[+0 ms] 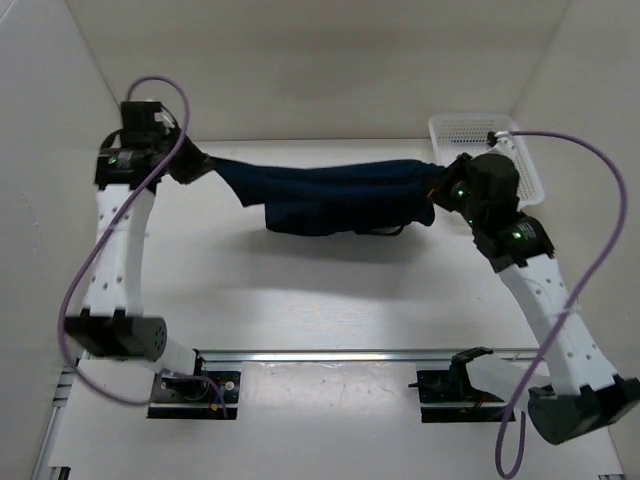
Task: Fold and stack the shorts
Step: Flatten the shorts out
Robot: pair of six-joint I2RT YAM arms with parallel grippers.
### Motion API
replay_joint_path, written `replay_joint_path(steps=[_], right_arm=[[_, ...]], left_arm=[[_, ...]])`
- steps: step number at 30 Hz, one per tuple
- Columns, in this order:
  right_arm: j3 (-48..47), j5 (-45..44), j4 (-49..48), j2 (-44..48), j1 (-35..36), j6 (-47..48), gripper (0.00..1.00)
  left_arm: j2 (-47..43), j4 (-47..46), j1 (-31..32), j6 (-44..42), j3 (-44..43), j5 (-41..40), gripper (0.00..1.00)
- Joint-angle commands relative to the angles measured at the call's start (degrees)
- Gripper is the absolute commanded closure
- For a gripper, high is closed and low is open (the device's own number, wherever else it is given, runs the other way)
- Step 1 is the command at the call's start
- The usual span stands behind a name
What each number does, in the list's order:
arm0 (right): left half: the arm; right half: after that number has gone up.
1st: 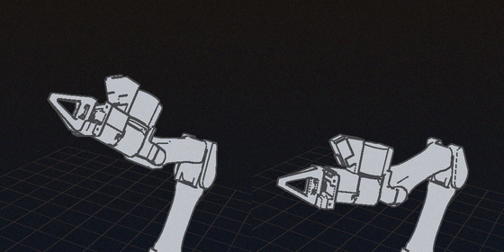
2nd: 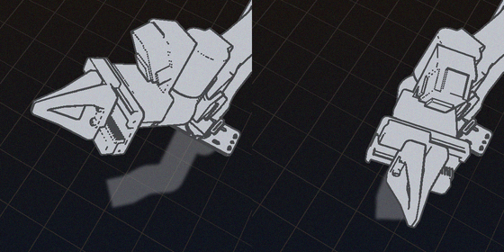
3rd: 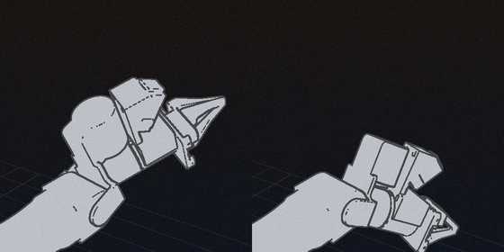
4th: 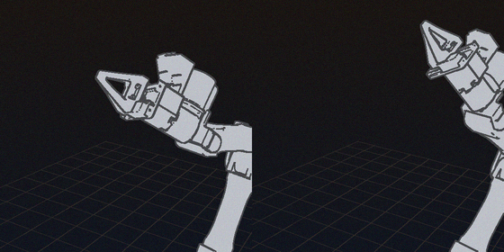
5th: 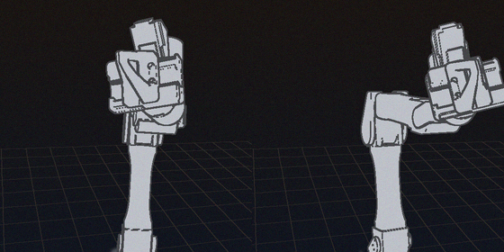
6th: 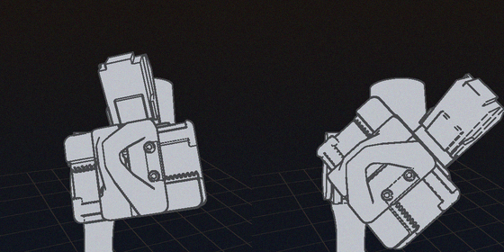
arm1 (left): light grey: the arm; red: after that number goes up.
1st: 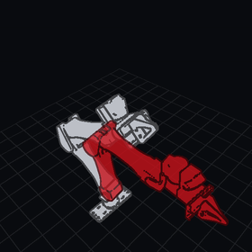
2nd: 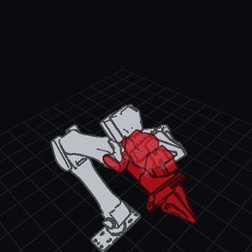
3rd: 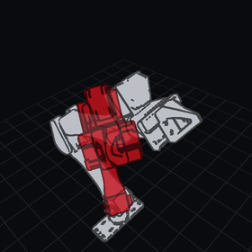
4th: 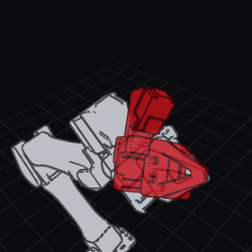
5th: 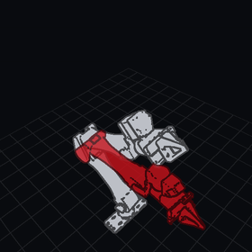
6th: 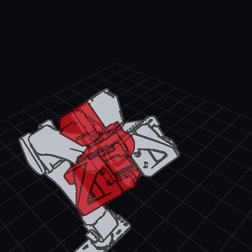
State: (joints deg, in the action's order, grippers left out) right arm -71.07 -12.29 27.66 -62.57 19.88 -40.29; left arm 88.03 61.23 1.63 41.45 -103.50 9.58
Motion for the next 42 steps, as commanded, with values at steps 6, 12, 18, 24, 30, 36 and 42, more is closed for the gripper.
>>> replay_joint_path(steps=[6, 12, 18, 24, 30, 36, 42], right_arm=[[-8.90, 3.84, 6.87, 15.10, -0.28, 14.88, 1.00], [-19.89, 11.92, 16.89, 19.41, -0.28, 18.58, 1.00], [-26.56, 12.65, 22.08, 22.05, -0.28, 18.06, 1.00], [-26.41, 8.96, 24.02, 18.10, -0.28, 18.85, 1.00], [-14.73, 5.98, 16.83, 7.23, -0.28, 21.13, 1.00], [-11.89, 1.50, -0.46, -18.30, -0.98, 22.98, 0.99], [-40.19, -4.49, 13.89, -48.61, -2.65, 15.60, 0.08]], left_arm=[[-24.82, -3.05, 0.04, 4.95, -6.25, -3.07, 0.90], [-25.36, 9.07, 0.04, 3.11, -30.06, -11.07, 0.90], [-24.75, 12.60, 0.04, 1.18, -39.93, -11.87, 0.90], [-22.20, 12.60, 0.04, -1.19, -32.23, -12.92, 0.90], [-16.32, 4.70, -0.48, -4.27, -10.89, -11.88, 0.90], [9.08, -5.42, -3.47, -7.26, -8.97, -9.14, 0.87], [47.56, 18.01, -2.95, -10.16, -57.58, -9.14, 0.13]])
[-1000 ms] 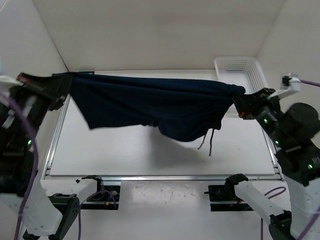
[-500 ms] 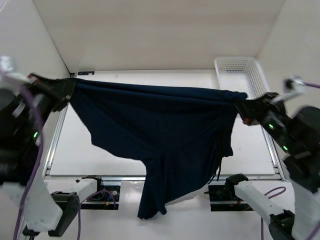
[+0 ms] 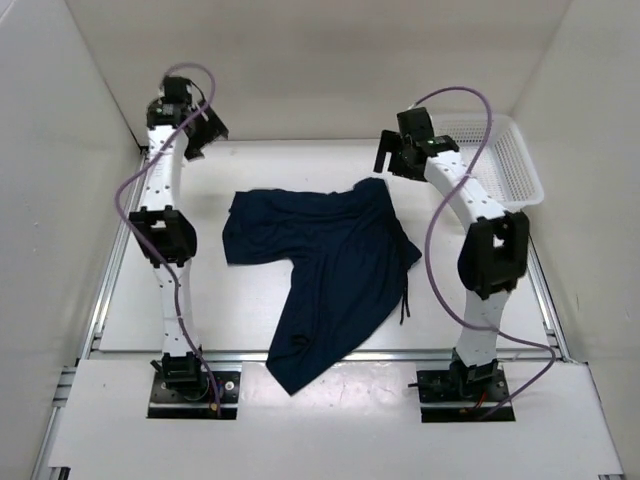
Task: Fold and stack the shorts
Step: Flatten the shorts out
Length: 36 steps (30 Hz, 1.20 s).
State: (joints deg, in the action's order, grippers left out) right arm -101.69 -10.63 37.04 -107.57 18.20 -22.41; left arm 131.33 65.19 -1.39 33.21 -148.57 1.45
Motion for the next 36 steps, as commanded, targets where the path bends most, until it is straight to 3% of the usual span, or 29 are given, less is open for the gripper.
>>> replay_joint_path(steps=[1, 2, 5, 9, 12, 13, 16, 17, 18, 19, 24, 25, 26, 29, 33, 36], right_arm=[[-8.45, -6.15, 4.54, -3.09, -0.97, -2.89, 0.03], [-5.83, -6.15, 2.53, 0.31, -0.97, -2.90, 0.00], [7.70, -4.23, -3.19, 8.39, -0.97, -4.03, 0.00], [24.20, 0.69, -4.60, 17.46, -0.97, -5.79, 0.00], [34.67, 3.07, -5.31, 24.58, -0.35, -7.64, 0.06], [36.98, 4.64, -5.31, 27.65, -0.35, -8.25, 0.14], [44.72, 6.67, -5.31, 33.71, -0.35, -8.78, 0.34], [46.22, 7.20, -4.26, 35.22, -0.35, -8.79, 0.40], [49.01, 7.21, -3.73, 36.63, -0.35, -9.48, 0.45], [50.17, 7.21, -2.86, 39.43, -0.35, -9.49, 0.48], [53.26, 6.50, 0.31, 44.72, -0.35, -10.11, 0.46], [53.26, 5.81, 0.93, 45.60, -0.35, -10.11, 0.44], [53.26, 5.28, 1.45, 45.61, -0.35, -9.58, 0.42], [53.26, 4.66, 2.07, 47.01, -0.35, -9.58, 0.41], [52.74, 4.13, 2.07, 46.40, -0.35, -9.58, 0.41], [52.73, 4.13, 2.07, 46.40, -0.35, -9.06, 0.40]], left_arm=[[1.33, 12.00, 0.07, -1.92, -8.96, -1.54, 0.10], [-2.44, 8.24, 1.72, -1.92, 4.73, -3.80, 0.10], [-18.62, -5.49, 2.79, -0.52, 29.55, -4.79, 0.03], [-28.66, -6.39, 5.95, 0.10, 41.85, -4.27, 0.06], [-34.81, -5.86, 11.22, -0.69, 51.69, -4.79, 0.22], [-37.26, -5.86, 14.54, -1.21, 54.15, -5.49, 0.34], [-39.48, -6.38, 19.65, -1.75, 63.65, -4.97, 0.56], [-40.09, -6.39, 23.24, -1.22, 67.67, -3.93, 0.68], [-40.10, -6.39, 25.19, -0.18, 69.45, -1.91, 0.71], [-40.10, -7.78, 27.38, 0.53, 71.04, -1.20, 0.71], [-38.61, -9.11, 42.22, 5.45, 77.63, 1.79, 0.67], [-38.60, -9.11, 43.74, 6.07, 78.43, 1.80, 0.62], [-38.60, -9.11, 45.06, 6.68, 79.31, 2.58, 0.50], [-38.60, -9.11, 49.10, 8.35, 82.38, 3.64, 0.35], [-36.77, -10.95, 51.74, 8.36, 85.55, 5.75, 0.33], [-35.45, -11.57, 52.36, 8.36, 87.04, 5.75, 0.38]])
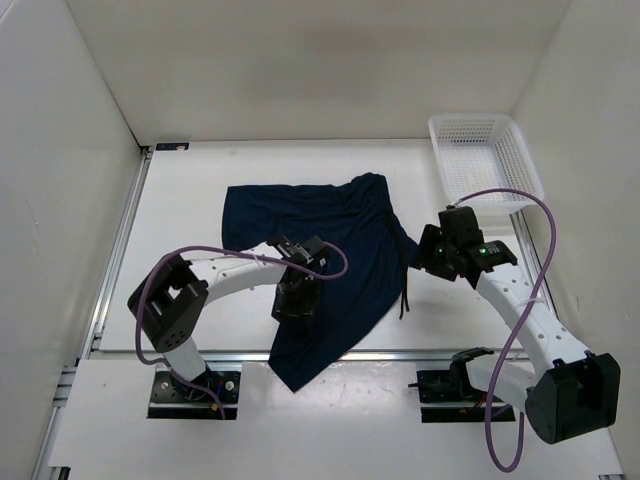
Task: Fold and stack the shorts
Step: Flatten the shorts out
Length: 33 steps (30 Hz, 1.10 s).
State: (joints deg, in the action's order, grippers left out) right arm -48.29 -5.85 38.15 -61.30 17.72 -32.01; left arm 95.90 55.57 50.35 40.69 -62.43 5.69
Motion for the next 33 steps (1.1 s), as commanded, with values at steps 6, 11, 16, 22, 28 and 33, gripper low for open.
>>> replay_joint_path(steps=[6, 11, 16, 22, 28, 33], right_arm=[[-0.66, -1.80, 1.49, 0.65, 0.13, 0.54, 0.40], [-1.18, -2.32, 1.49, 0.65, 0.13, 1.07, 0.40], [-1.19, -2.85, 1.49, 0.65, 0.13, 1.60, 0.40], [-0.58, -2.85, 1.49, 0.13, 0.13, 1.60, 0.40], [-0.57, -2.33, 0.44, -1.02, 0.13, 1.60, 0.38], [-0.57, -2.33, 0.43, -1.02, 0.13, 1.60, 0.36]], left_arm=[[1.13, -3.19, 0.63, 0.36, 0.83, 0.99, 0.70], [1.32, -1.27, -0.51, -0.26, -1.11, -0.33, 0.90], [-5.53, 5.41, -7.88, -0.78, -1.73, -9.02, 0.90], [-13.37, 4.47, -16.86, -6.23, -0.58, -0.28, 0.87], [-7.84, -1.52, -7.57, -3.69, -0.06, 6.17, 0.40], [-1.42, -4.24, -3.68, -2.64, -0.06, 6.17, 0.32]])
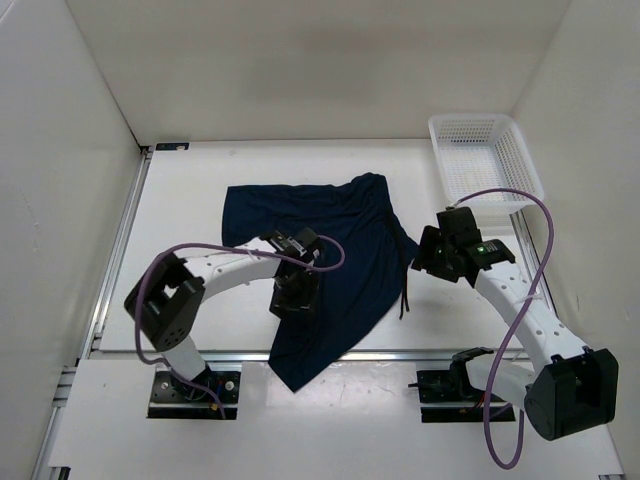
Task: Fold and stack the shorts
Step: Flatten the shorts out
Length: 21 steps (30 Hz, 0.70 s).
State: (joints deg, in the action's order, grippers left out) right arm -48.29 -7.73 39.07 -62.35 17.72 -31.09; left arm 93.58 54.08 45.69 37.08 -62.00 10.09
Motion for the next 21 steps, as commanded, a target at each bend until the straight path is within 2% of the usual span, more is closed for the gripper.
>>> replay_joint_path(steps=[1, 3, 7, 8, 10, 17, 18, 21], right_arm=[[-0.57, -0.45, -0.49, 0.03, 0.13, 0.68, 0.36], [-0.57, -0.45, -0.49, 0.03, 0.13, 0.68, 0.36], [-0.57, -0.45, -0.49, -0.49, 0.13, 0.68, 0.36], [-1.10, -0.45, -0.49, -0.49, 0.13, 0.68, 0.36], [-1.10, -0.45, -0.49, -0.49, 0.13, 0.68, 0.36], [-1.10, -0.45, -0.49, -1.02, 0.13, 0.68, 0.36], [-1.10, -0.45, -0.49, -1.02, 0.13, 0.68, 0.36], [-1.63, -0.45, -0.49, -1.02, 0.13, 0.68, 0.36]], left_arm=[[2.29, -2.76, 0.98, 0.98, -0.49, 1.00, 0.32], [3.53, -3.28, 1.51, 0.98, 0.12, 0.99, 0.32], [6.52, -4.51, 2.64, 0.98, 0.65, 0.99, 0.40], [7.05, -4.51, 2.65, 0.98, 0.65, 0.47, 0.50], [7.05, -4.51, 2.65, 0.98, 0.65, 0.46, 0.61], [7.58, -4.51, 2.65, 0.45, 1.18, -0.07, 0.87], [6.80, -4.51, 2.65, 0.45, 1.18, -0.07, 0.90], [3.29, -1.10, 2.65, 0.45, 0.13, -1.64, 0.90]])
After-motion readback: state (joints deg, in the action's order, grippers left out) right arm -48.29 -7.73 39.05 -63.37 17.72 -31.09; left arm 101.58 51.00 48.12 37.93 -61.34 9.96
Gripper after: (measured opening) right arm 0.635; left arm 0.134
